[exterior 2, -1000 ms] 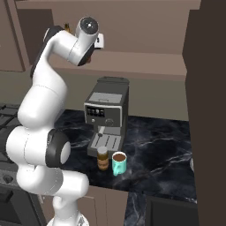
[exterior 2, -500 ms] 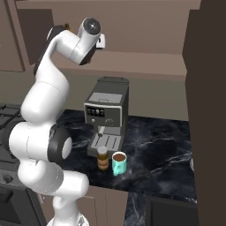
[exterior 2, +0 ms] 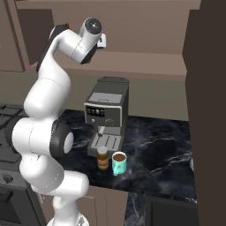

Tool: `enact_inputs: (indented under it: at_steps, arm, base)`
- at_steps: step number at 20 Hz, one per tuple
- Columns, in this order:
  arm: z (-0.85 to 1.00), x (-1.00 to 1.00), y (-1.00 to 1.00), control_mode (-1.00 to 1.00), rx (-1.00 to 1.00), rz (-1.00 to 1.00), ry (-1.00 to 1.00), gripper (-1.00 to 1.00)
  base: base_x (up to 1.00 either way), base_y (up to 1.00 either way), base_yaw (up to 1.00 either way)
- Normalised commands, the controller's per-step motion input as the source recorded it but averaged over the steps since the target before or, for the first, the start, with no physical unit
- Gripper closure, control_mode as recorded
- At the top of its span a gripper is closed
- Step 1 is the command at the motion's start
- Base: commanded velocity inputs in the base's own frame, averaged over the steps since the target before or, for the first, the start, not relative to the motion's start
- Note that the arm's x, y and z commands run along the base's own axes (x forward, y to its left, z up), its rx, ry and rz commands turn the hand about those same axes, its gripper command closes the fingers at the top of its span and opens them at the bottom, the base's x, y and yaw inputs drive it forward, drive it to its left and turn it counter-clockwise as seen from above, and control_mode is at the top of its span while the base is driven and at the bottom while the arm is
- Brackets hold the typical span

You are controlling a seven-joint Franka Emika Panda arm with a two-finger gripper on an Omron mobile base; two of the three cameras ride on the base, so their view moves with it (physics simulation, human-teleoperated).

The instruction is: Pick the cinnamon and honey bottle from the cabinet and place them next to the mug.

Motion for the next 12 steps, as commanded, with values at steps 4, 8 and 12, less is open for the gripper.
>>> enact_inputs:
  at_steps: [4, 8, 12]
  arm:
    - [0.00, 0.10, 0.03, -1.00, 0.00, 0.00, 0.00, -1.00]
    - [-0.04, 0.14, 0.07, -1.00, 0.00, 0.00, 0.00, -1.00]
    - [-0.05, 0.10, 0.04, -1.00, 0.00, 0.00, 0.00, -1.00]
  base:
    - [0.00, 0.00, 0.00]
    - [0.00, 0.00, 0.00]
    - [0.00, 0.00, 0.00]
